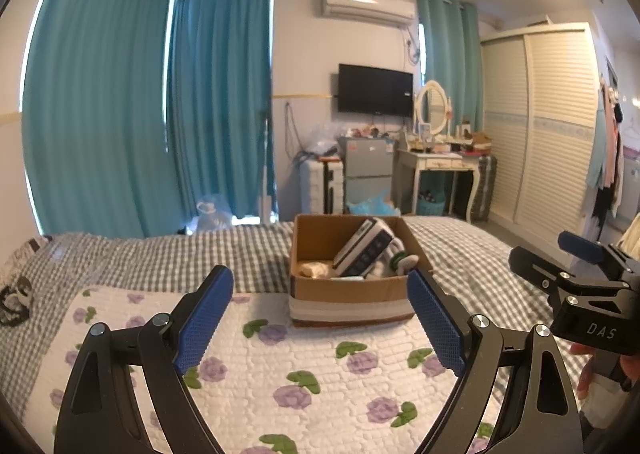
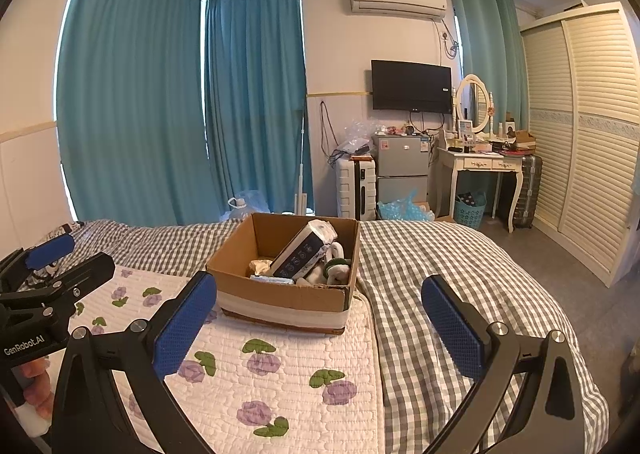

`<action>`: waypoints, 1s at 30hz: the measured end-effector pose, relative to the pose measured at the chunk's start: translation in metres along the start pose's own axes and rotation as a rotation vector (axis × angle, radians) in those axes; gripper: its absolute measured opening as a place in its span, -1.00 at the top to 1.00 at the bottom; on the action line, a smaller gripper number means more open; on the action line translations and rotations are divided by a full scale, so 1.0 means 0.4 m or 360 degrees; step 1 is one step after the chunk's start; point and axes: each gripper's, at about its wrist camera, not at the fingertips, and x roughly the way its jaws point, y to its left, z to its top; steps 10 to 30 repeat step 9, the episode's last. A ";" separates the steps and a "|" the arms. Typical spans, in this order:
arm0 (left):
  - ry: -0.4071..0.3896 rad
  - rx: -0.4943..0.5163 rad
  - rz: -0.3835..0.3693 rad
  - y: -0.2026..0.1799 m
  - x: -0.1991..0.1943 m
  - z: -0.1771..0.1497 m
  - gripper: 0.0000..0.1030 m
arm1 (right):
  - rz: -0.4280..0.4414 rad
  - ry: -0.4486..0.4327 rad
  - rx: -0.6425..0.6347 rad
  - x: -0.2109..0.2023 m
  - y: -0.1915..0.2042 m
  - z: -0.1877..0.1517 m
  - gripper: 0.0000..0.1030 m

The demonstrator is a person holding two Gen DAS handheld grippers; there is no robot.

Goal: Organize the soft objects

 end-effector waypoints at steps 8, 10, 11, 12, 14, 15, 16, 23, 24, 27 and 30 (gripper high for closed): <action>-0.0004 -0.0018 -0.0001 0.008 0.001 -0.003 -0.75 | 0.0002 0.0013 0.0000 0.004 0.000 -0.004 -1.00; -0.0001 -0.0020 -0.0002 0.009 0.002 -0.002 -0.75 | 0.0001 0.0013 0.0004 0.005 -0.002 -0.005 -1.00; -0.0001 -0.0020 -0.0002 0.009 0.002 -0.002 -0.75 | 0.0001 0.0013 0.0004 0.005 -0.002 -0.005 -1.00; -0.0001 -0.0020 -0.0002 0.009 0.002 -0.002 -0.75 | 0.0001 0.0013 0.0004 0.005 -0.002 -0.005 -1.00; -0.0001 -0.0020 -0.0002 0.009 0.002 -0.002 -0.75 | 0.0001 0.0013 0.0004 0.005 -0.002 -0.005 -1.00; -0.0001 -0.0020 -0.0002 0.009 0.002 -0.002 -0.75 | 0.0001 0.0013 0.0004 0.005 -0.002 -0.005 -1.00; -0.0001 -0.0020 -0.0002 0.009 0.002 -0.002 -0.75 | 0.0001 0.0013 0.0004 0.005 -0.002 -0.005 -1.00; -0.0001 -0.0020 -0.0002 0.009 0.002 -0.002 -0.75 | 0.0001 0.0013 0.0004 0.005 -0.002 -0.005 -1.00; -0.0001 -0.0020 -0.0002 0.009 0.002 -0.002 -0.75 | 0.0001 0.0013 0.0004 0.005 -0.002 -0.005 -1.00; -0.0001 -0.0020 -0.0002 0.009 0.002 -0.002 -0.75 | 0.0001 0.0013 0.0004 0.005 -0.002 -0.005 -1.00; -0.0001 -0.0020 -0.0002 0.009 0.002 -0.002 -0.75 | 0.0001 0.0013 0.0004 0.005 -0.002 -0.005 -1.00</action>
